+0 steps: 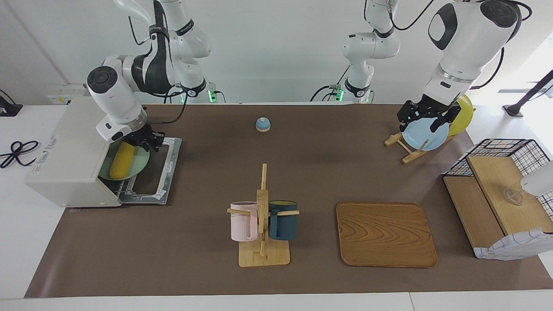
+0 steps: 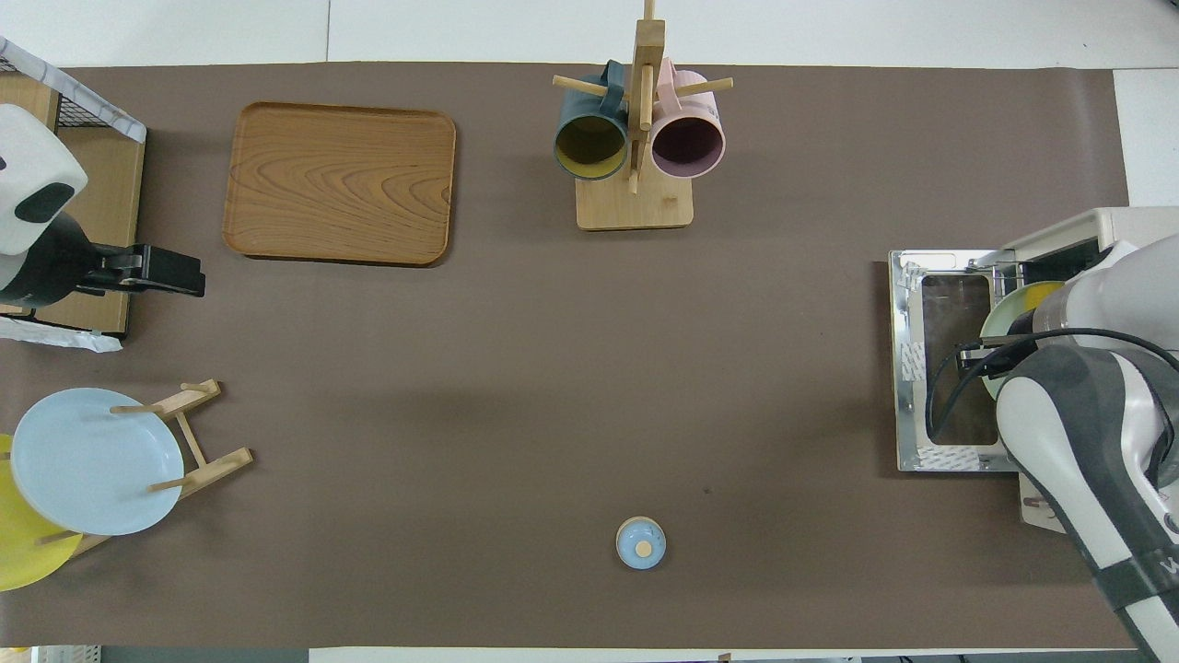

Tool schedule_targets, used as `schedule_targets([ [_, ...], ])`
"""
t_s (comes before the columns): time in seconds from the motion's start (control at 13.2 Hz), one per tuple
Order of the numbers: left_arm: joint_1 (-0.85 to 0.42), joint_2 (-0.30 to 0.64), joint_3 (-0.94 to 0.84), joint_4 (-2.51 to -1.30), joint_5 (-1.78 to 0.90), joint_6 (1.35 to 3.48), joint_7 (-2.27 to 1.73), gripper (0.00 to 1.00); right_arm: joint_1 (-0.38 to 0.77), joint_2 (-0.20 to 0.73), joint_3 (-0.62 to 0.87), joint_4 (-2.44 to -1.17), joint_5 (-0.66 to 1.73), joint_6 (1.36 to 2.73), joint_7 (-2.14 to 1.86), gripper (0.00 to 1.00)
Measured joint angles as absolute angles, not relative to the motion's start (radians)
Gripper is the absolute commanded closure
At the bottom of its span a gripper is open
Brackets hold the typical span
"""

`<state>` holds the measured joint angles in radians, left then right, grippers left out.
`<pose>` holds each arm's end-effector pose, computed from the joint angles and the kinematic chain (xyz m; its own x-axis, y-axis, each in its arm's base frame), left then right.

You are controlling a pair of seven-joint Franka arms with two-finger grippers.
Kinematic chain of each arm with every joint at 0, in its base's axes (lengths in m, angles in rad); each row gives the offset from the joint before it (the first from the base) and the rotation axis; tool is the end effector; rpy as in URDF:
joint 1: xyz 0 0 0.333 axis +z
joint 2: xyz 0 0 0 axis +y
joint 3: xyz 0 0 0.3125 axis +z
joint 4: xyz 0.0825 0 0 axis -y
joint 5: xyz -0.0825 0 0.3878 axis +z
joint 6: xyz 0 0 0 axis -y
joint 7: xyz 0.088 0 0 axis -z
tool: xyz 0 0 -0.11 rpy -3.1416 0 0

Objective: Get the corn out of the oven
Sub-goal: 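Reach into the oven and grasp the green plate's rim with the right gripper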

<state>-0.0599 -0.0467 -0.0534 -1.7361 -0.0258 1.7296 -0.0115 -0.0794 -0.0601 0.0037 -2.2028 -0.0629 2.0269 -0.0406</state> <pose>0.5511 -0.0658 0.5787 0.9944 -0.0975 0.0398 -0.0985 -0.9949 0.0236 0.5073 -0.0423 0.3900 0.9929 -0.0070 -0.1183 -0.0013 -0.9988 0.0483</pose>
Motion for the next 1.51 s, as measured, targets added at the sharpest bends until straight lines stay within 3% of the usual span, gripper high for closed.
schedule_targets([
  [0.23, -0.054, -0.044, -0.05, -1.739, -0.026, 1.733, -0.011, 0.0, -0.087, -0.06, 0.003, -2.242, -0.067, 2.082, -0.089, 0.67],
  [0.38, -0.054, -0.043, -0.051, -1.741, -0.026, 1.733, -0.011, 0.0, -0.088, -0.061, 0.002, -2.243, -0.09, 2.084, -0.102, 0.54],
  [0.45, -0.054, -0.042, -0.051, -1.743, -0.026, 1.733, -0.011, 0.0, -0.088, -0.062, 0.002, -2.244, -0.101, 2.084, -0.102, 0.53],
  [1.13, -0.054, -0.042, -0.052, -1.749, -0.026, 1.733, -0.011, 0.0, -0.129, -0.068, 0.002, -2.293, -0.106, 2.125, -0.14, 0.54],
  [1.51, -0.054, -0.042, -0.052, -1.757, -0.026, 1.733, -0.011, 0.0, -0.131, -0.07, 0.002, -2.313, -0.106, 2.129, -0.14, 0.6],
])
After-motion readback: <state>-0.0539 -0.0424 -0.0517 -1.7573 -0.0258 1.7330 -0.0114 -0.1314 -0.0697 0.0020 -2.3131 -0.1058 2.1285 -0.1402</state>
